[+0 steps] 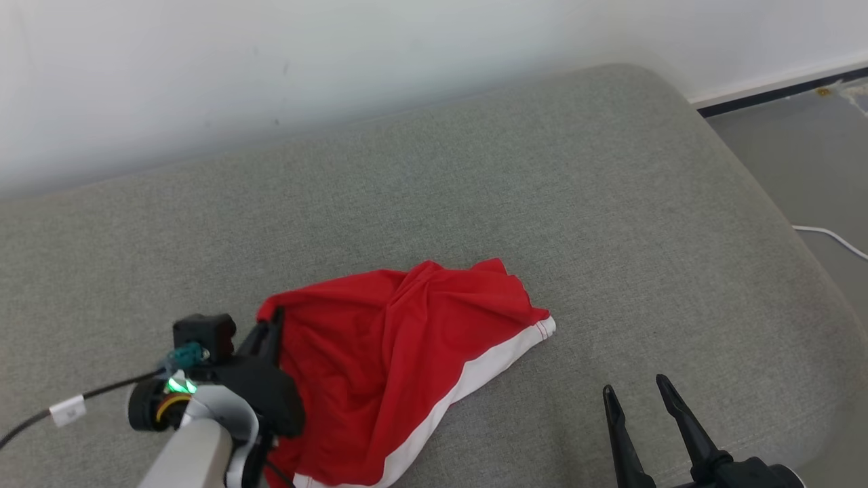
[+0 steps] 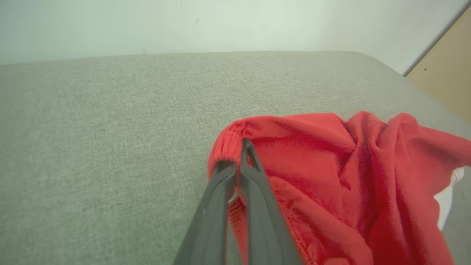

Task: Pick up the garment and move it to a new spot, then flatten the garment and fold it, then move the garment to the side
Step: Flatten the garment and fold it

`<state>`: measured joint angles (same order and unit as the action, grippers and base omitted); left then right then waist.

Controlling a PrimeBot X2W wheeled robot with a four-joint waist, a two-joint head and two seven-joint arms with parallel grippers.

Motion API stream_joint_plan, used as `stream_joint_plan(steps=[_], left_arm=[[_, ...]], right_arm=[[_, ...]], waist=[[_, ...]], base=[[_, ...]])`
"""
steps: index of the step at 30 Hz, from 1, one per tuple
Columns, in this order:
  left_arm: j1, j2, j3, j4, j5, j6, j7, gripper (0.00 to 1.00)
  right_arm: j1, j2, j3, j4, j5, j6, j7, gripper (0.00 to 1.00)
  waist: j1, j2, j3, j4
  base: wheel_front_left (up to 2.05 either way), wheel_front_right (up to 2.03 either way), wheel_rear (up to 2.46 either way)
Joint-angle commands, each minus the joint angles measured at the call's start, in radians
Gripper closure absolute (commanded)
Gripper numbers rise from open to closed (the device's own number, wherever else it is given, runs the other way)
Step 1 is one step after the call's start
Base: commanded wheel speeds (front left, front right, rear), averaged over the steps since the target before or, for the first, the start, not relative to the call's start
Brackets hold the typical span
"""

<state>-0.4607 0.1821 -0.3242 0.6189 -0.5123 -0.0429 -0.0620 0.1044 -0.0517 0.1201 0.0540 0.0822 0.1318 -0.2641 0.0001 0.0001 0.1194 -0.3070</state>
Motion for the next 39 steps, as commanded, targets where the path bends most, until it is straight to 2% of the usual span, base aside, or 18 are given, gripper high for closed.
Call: stream_joint_plan(steps=[1, 13, 21, 22, 23, 27, 31, 39], left_arm=[[-0.018, 0.009, 0.002, 0.005, 0.013, 0.003, -0.009, 1.00], [-0.198, 0.111, 0.014, 0.120, 0.070, 0.033, -0.055, 1.00], [-0.244, 0.131, 0.037, 0.183, 0.061, 0.066, -0.091, 1.00], [-0.246, 0.130, 0.037, 0.189, 0.062, 0.069, -0.100, 0.59], [-0.249, 0.125, 0.034, 0.193, 0.064, 0.069, -0.108, 0.00], [-0.237, 0.108, 0.029, 0.207, 0.054, 0.053, -0.134, 0.00], [-0.196, 0.099, 0.020, 0.219, 0.037, 0.013, -0.131, 0.00], [-0.110, 0.099, 0.003, 0.212, 0.020, -0.010, -0.123, 0.00]], right_arm=[[-0.009, 0.002, 0.003, -0.003, 0.005, -0.002, 0.000, 0.00], [-0.040, 0.002, 0.022, -0.008, 0.001, -0.002, 0.000, 0.00], [-0.048, 0.002, 0.024, -0.007, -0.006, -0.002, 0.000, 0.00], [-0.049, 0.002, 0.025, -0.005, -0.006, -0.002, 0.000, 0.00], [-0.050, 0.002, 0.023, -0.004, -0.004, -0.002, 0.000, 0.00], [-0.046, 0.002, 0.024, 0.003, -0.002, -0.002, 0.000, 0.00], [-0.035, 0.002, 0.019, 0.012, -0.008, -0.002, 0.000, 0.00], [-0.016, 0.002, 0.015, 0.022, -0.005, -0.002, 0.000, 0.00]], waist=[[-0.0001, -0.0001, 0.010, -0.001], [-0.0001, -0.0001, 0.094, -0.018], [-0.0001, -0.0001, 0.115, -0.005], [-0.0001, -0.0001, 0.114, -0.001], [-0.0001, -0.0001, 0.113, 0.004], [-0.0001, -0.0001, 0.094, 0.024], [-0.0001, -0.0001, 0.052, 0.060], [-0.0001, -0.0001, -0.016, 0.113]], base=[[0.00, 0.00, 0.00], [0.00, 0.00, 0.00], [0.00, 0.00, 0.00], [0.00, 0.00, 0.00], [0.00, 0.00, 0.00], [0.00, 0.00, 0.00], [0.00, 0.00, 0.00], [0.00, 0.00, 0.00]])
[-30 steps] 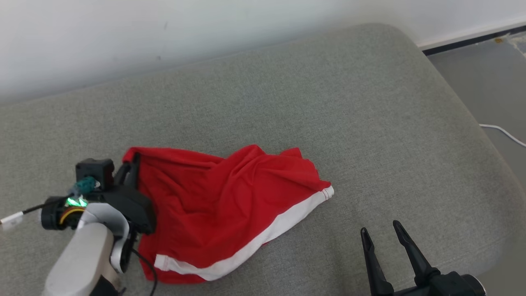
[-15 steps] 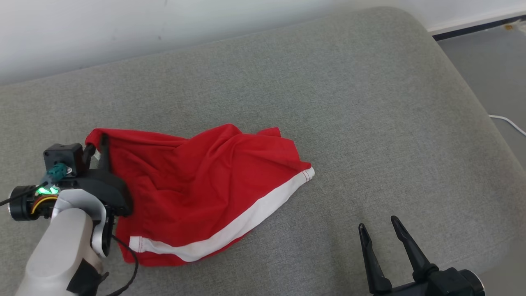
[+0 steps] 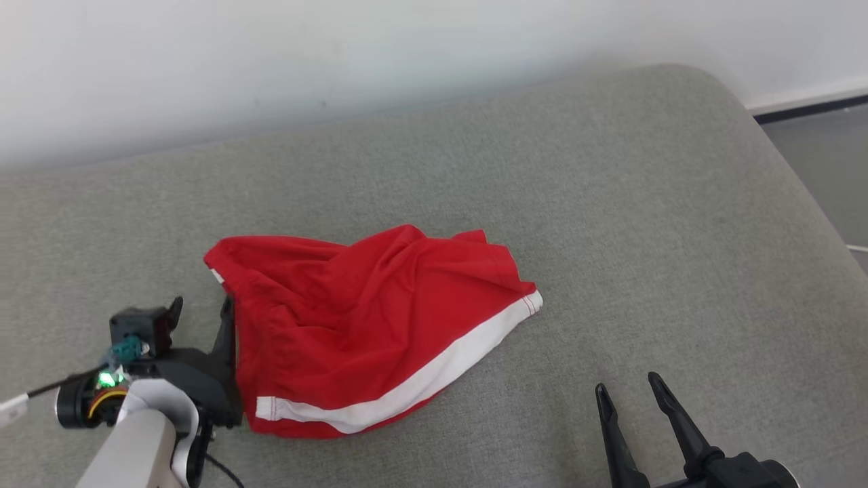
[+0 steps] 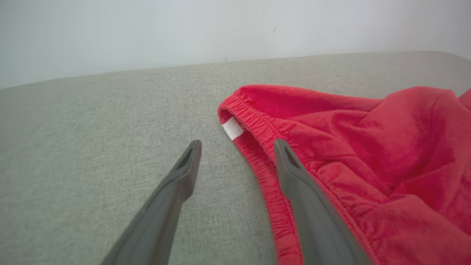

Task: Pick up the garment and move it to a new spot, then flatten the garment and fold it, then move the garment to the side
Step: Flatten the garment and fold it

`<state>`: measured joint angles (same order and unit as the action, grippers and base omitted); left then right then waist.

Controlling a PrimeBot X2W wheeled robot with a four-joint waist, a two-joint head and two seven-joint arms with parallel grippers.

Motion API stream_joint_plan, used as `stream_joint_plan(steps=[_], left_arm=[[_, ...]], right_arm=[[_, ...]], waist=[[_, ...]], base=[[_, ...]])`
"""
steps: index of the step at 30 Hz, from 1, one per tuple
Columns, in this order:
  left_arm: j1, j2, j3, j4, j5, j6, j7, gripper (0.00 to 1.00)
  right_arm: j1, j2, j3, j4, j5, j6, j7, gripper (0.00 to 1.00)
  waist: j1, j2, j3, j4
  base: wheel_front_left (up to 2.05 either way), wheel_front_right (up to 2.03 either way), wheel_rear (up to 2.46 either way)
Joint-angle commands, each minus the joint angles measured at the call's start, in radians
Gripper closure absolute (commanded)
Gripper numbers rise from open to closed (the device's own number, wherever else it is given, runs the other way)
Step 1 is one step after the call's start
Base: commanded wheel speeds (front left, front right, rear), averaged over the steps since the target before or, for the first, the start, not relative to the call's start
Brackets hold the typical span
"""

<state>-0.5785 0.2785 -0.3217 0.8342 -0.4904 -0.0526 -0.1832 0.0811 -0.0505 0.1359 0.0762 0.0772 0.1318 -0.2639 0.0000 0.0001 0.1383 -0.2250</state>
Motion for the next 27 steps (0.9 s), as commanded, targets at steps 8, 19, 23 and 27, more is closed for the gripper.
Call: stream_joint_plan(steps=[8, 19, 23, 27], left_arm=[[0.169, -0.005, 0.010, -0.169, 0.019, 0.022, -0.078, 0.00], [0.551, -0.106, 0.200, -0.688, 0.134, 0.051, -0.082, 0.00], [0.642, -0.141, 0.254, -0.755, 0.188, 0.017, -0.082, 0.00], [0.700, -0.171, 0.296, -0.772, 0.232, -0.001, -0.082, 0.00]], right_arm=[[0.036, 0.000, -0.024, 0.008, 0.007, -0.002, 0.000, 0.00], [0.056, -0.005, -0.106, 0.011, -0.004, -0.002, 0.000, 0.00], [0.058, -0.017, -0.112, 0.020, 0.012, -0.002, 0.000, 0.00], [0.058, -0.032, -0.101, 0.031, 0.028, -0.002, 0.000, 0.00]], waist=[[0.0000, -0.0001, -0.111, 0.072], [0.0000, -0.0001, -0.155, 0.156], [0.0000, -0.0001, -0.167, 0.186], [0.0000, -0.0001, -0.179, 0.207]], base=[[0.00, 0.00, 0.00], [0.00, 0.00, 0.00], [0.00, 0.00, 0.00], [0.00, 0.00, 0.00]])
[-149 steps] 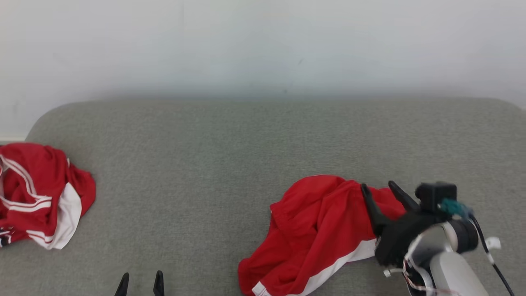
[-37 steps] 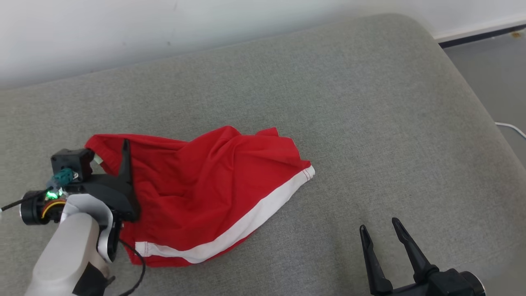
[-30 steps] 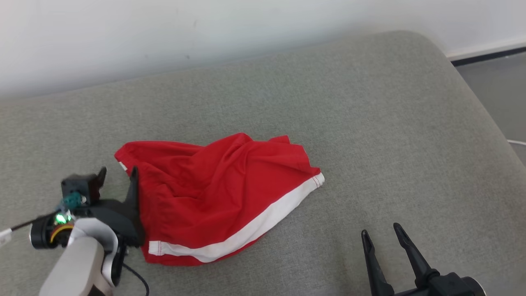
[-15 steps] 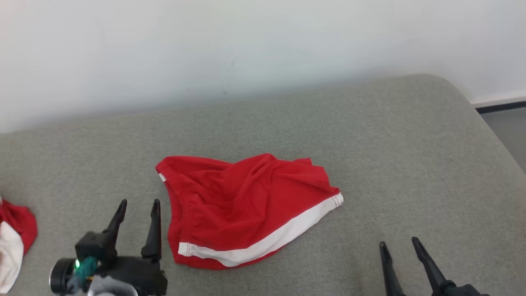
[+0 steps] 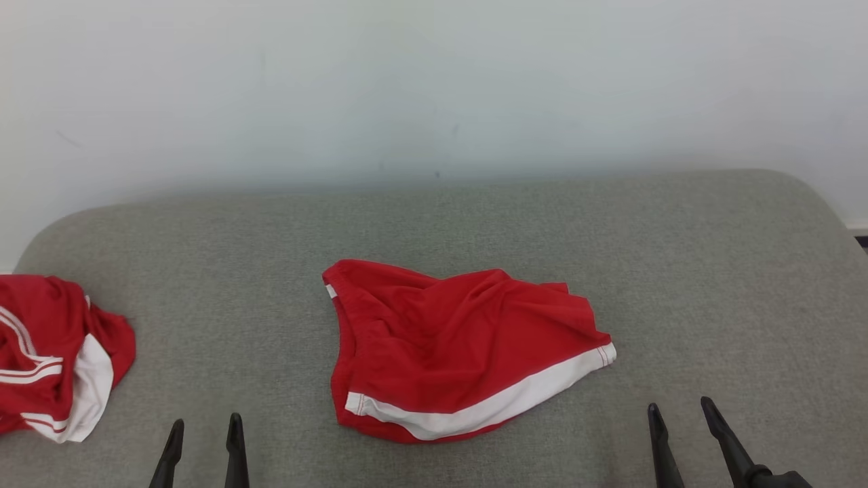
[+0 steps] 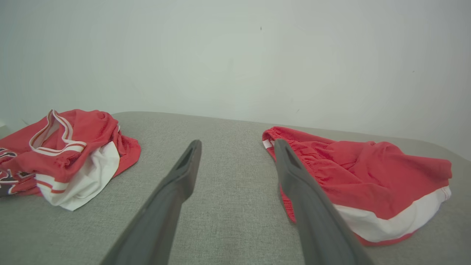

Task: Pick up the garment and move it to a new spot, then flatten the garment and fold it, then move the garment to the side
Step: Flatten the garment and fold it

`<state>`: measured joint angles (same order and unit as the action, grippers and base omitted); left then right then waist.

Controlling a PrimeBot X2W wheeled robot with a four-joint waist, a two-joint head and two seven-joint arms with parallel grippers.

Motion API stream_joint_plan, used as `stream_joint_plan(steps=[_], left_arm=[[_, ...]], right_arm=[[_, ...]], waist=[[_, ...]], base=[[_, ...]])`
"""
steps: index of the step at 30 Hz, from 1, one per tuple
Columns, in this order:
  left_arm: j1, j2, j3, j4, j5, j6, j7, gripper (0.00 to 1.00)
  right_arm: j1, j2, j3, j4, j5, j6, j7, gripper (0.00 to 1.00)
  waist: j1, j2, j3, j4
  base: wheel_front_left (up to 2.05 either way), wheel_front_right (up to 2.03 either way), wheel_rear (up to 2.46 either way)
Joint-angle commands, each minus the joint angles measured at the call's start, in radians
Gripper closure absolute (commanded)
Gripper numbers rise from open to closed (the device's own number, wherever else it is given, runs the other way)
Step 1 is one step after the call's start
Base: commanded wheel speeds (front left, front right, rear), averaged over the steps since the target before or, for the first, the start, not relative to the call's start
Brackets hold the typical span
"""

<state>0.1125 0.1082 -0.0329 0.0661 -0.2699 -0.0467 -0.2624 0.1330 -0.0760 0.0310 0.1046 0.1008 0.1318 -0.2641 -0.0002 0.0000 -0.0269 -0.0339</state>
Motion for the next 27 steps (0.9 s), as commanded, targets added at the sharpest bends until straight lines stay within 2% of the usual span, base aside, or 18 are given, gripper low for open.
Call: stream_joint_plan(steps=[1, 5, 16, 27], left_arm=[[0.018, -0.007, 0.012, -0.001, 0.022, -0.011, -0.003, 0.00], [0.039, -0.022, 0.042, 0.022, 0.046, -0.032, -0.003, 0.00], [0.081, -0.047, 0.093, 0.095, 0.075, -0.065, -0.003, 0.00], [0.079, -0.053, 0.108, 0.125, 0.085, -0.081, -0.003, 0.00]], right_arm=[[0.006, -0.012, 0.006, 0.007, 0.007, -0.002, 0.000, 0.00], [0.001, -0.042, 0.044, 0.031, 0.033, -0.002, 0.000, 0.00], [-0.036, -0.094, 0.070, 0.103, 0.087, -0.002, 0.000, 0.00], [-0.039, -0.106, 0.060, 0.127, 0.110, -0.002, 0.000, 0.00]], waist=[[0.0002, 0.0000, -0.017, 0.021], [0.0002, 0.0000, -0.029, 0.028], [0.0002, 0.0000, -0.062, 0.018], [0.0002, 0.0000, -0.074, 0.016]], base=[[0.00, 0.00, 0.00], [0.00, 0.00, 0.00], [0.00, 0.00, 0.00], [0.00, 0.00, 0.00]])
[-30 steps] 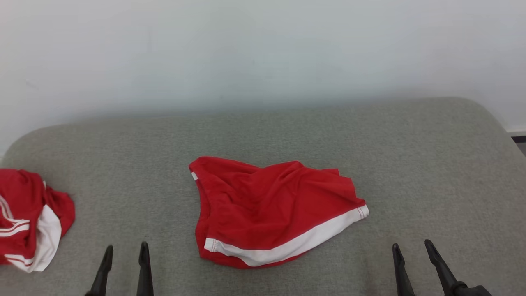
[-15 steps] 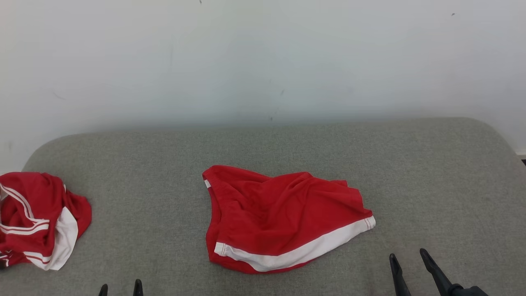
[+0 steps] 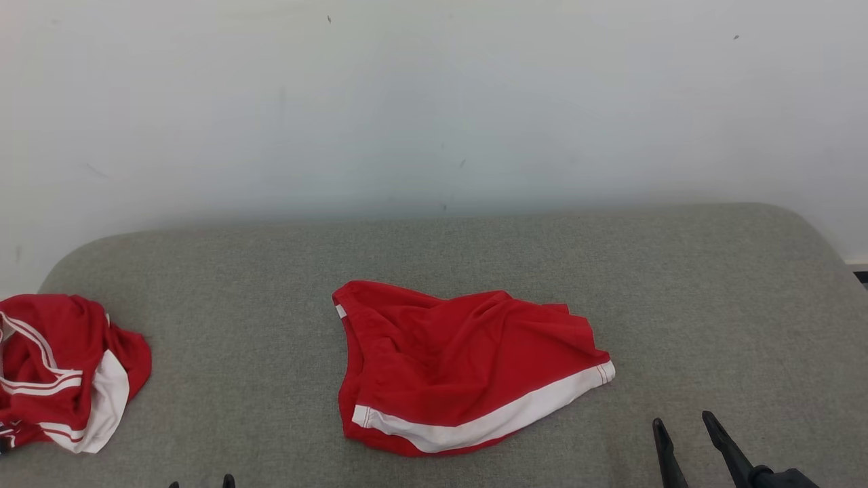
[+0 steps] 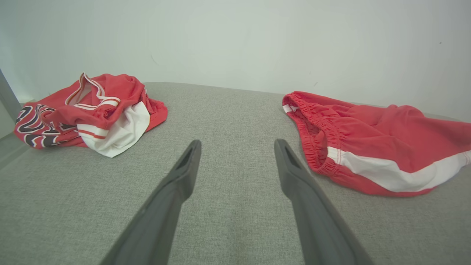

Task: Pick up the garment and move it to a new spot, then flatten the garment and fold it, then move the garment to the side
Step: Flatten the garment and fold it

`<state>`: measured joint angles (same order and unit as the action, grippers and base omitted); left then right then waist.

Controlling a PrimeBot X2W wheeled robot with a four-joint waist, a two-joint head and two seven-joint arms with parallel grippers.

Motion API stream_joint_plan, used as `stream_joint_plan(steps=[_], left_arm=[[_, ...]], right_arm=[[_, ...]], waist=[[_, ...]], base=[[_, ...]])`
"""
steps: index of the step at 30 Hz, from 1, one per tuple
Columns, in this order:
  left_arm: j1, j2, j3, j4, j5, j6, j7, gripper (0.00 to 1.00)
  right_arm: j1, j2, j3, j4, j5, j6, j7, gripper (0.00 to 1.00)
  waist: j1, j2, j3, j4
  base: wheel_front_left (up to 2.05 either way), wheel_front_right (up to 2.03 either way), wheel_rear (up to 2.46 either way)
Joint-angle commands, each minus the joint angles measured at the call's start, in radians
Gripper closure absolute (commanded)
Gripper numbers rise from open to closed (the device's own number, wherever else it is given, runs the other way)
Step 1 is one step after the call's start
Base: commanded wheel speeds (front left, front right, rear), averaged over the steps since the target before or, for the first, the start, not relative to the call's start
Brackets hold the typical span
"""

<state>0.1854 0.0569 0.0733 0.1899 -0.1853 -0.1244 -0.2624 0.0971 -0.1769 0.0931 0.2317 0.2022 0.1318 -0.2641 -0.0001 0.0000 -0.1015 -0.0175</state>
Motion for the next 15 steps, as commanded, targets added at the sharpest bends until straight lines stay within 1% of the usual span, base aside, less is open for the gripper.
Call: stream_joint_plan(steps=[1, 15], left_arm=[[0.006, -0.002, 0.003, 0.001, 0.002, -0.004, -0.003, 0.00], [-0.011, -0.005, 0.000, -0.001, 0.013, -0.006, -0.003, 0.00]], right_arm=[[-0.004, -0.005, -0.002, 0.000, 0.009, -0.002, 0.000, 0.00], [-0.010, 0.008, -0.019, -0.033, -0.011, -0.002, 0.000, 0.00]], waist=[[0.0001, 0.0000, 0.001, -0.002], [0.0001, 0.0000, 0.012, -0.012]], base=[[0.00, 0.00, 0.00], [0.00, 0.00, 0.00]])
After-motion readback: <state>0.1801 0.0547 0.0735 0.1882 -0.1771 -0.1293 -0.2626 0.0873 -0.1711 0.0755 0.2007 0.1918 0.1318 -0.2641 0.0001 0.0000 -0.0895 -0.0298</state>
